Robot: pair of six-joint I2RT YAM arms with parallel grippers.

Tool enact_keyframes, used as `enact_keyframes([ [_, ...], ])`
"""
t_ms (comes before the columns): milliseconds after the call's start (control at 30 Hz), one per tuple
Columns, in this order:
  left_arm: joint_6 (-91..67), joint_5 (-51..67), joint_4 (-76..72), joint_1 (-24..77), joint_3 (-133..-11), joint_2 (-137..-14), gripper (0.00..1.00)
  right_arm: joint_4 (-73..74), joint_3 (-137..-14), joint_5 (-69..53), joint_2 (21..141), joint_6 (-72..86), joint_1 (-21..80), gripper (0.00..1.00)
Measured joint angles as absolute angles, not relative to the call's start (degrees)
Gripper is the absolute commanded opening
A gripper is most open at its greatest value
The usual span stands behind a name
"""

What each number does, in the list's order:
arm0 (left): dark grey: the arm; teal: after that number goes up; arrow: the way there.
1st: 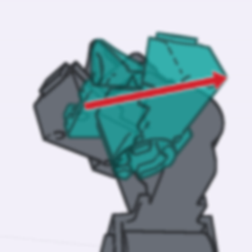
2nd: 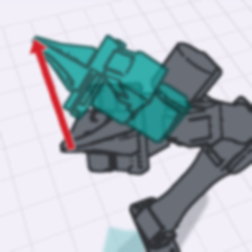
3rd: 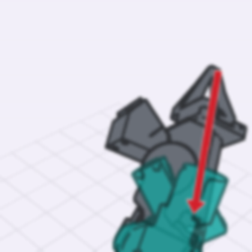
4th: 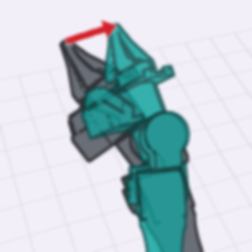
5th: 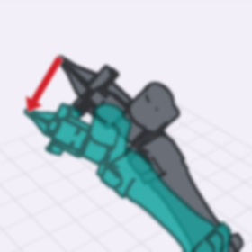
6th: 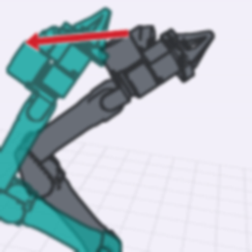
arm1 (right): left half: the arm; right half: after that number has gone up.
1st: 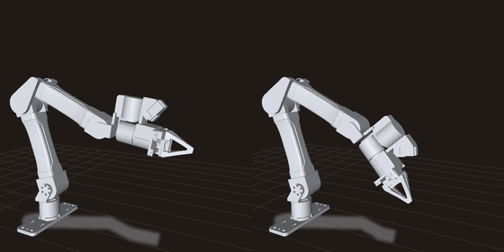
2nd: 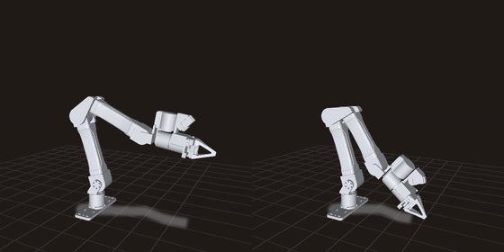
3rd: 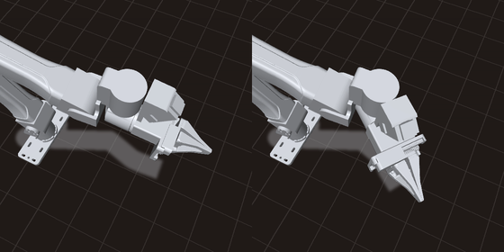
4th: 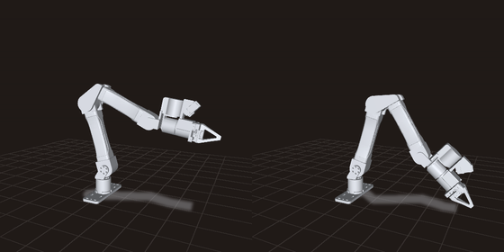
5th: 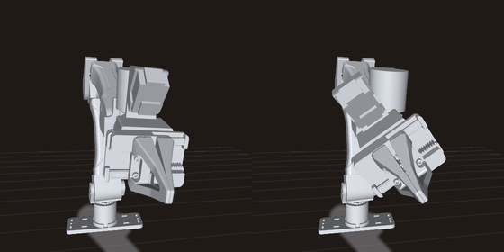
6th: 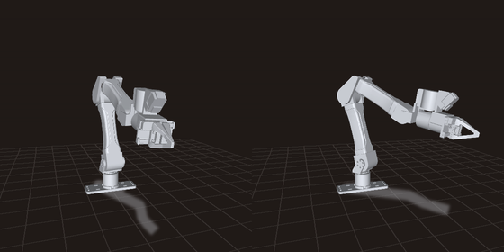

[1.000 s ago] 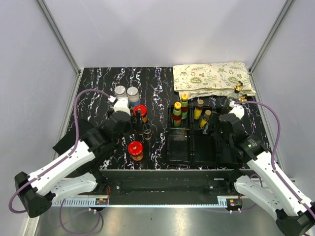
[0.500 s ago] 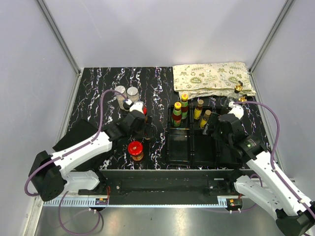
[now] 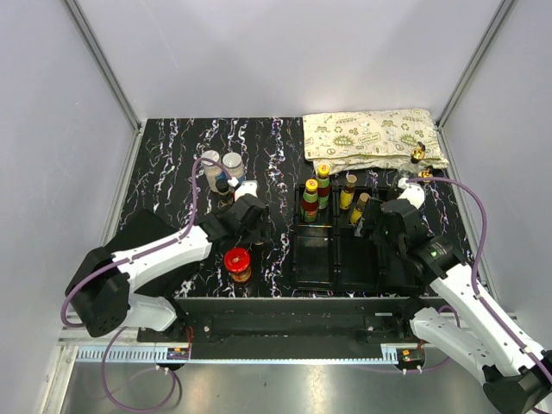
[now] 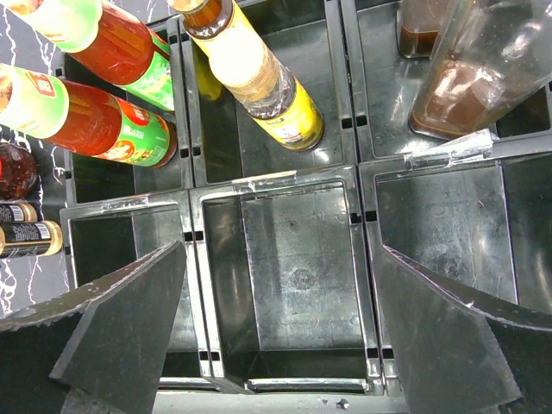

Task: Organize the condiment bottles
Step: Pick up the bottle from the center of the board.

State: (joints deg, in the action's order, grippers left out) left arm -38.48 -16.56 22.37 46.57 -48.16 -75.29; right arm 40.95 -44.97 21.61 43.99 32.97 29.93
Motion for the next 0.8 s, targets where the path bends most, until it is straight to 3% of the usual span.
enact_keyframes([
  [133,-40.47,-17.74,22.52,46.57,-48.18,-76.38,0.59,40.45,-44.82,21.61,43.9,32.8,29.93,1.0],
  [633,-44.49,-21.98,21.43,46.57,-49.17,-78.13,0.61,40.12,-44.51,21.63,43.72,32.73,29.93,1.0],
  [800,-44.69,-22.22,20.91,46.57,-49.28,-78.87,0.49,40.1,-44.23,21.63,43.72,32.69,29.93,1.0],
])
